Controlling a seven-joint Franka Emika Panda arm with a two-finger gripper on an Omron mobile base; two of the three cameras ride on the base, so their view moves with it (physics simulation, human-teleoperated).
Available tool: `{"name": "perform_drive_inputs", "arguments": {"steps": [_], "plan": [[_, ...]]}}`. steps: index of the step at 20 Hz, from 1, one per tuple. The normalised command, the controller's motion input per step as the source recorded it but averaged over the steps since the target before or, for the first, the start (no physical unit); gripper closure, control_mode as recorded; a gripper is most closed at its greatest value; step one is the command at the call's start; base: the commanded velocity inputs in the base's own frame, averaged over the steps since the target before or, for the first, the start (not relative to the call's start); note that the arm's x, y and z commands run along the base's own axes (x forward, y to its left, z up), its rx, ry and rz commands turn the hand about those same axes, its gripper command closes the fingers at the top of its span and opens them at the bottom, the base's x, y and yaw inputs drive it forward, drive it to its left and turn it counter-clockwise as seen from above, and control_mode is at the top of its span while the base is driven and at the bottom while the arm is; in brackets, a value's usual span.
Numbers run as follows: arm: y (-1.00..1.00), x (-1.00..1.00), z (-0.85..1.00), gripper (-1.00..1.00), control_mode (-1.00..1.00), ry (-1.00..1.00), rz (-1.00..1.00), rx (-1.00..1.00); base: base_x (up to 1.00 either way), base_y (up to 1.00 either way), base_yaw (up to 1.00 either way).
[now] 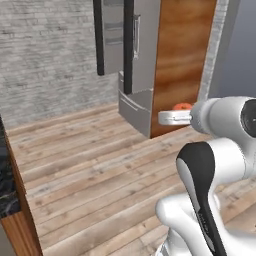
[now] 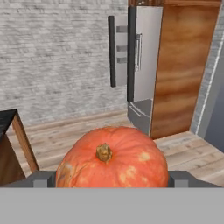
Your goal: Place one squash and one fish in each tupperware on the nearby counter, to pack two identical lunches.
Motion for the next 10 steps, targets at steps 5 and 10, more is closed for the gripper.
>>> {"name": "perform_drive_inputs", "arguments": {"steps": [5,10], "plan": [[0.0,0.0,0.0,1.0,1.0,0.0,0.0,0.0,-0.11,0.83,0.1],[0.0,0.0,0.0,1.0,1.0,0.0,0.0,0.0,-0.09,1.0,0.04]]}}
